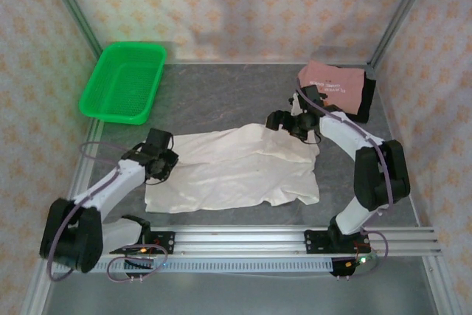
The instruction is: Fold and stack the t-shirts
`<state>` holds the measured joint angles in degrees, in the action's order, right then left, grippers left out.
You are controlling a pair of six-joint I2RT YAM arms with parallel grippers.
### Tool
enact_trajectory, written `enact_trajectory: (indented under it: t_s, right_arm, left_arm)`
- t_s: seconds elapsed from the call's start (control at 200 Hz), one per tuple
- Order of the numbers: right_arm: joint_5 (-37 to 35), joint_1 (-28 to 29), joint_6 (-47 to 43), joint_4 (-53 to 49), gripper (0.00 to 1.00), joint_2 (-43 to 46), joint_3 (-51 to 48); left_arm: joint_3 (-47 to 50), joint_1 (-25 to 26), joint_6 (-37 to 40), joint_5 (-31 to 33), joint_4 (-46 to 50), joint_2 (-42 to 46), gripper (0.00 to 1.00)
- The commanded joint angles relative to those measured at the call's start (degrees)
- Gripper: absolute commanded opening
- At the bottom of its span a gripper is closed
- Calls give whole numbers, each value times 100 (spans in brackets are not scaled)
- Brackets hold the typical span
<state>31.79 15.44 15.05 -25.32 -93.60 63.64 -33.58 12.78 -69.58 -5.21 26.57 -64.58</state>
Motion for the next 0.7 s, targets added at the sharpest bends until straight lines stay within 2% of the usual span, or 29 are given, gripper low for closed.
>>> enact_trajectory:
  t_s: [0.0,0.05,0.145,0.23,0.325,0.445,0.5,0.575,0.696]
  right_arm:
    - [-289,24,234,210,91,-67,-12]
    - [-366,24,246,208,91,-105,-37]
    - [-618,28,231,8,91,-207,-1]
    - [-937,27,227,-259,90,-307,64]
    - [-1354,23,243,-593,87,-377,121]
    - [-1847,16,326,-952,84,-347,136]
    - [-1827,3,377,-1039,82,-312,114]
    - [-1817,-1,452,-1239,78,-255,106]
    - [-1695,-8,541,-1556,73,-106,39]
  left_arm:
    - [108,16,-200,498,367,626,67]
    - [51,21,-83,548,384,850,72]
    - [-272,-25,262,652,393,947,76]
    - [-867,-268,846,464,774,516,76]
    - [-1699,-432,1653,563,1261,-161,73]
    - [-2410,-722,2370,305,1140,-974,64]
    - [-2727,-763,2640,160,1073,-1425,58]
    - [-3102,-765,2950,-188,924,-2040,45]
    - [-3291,-763,3083,-420,727,-2717,36]
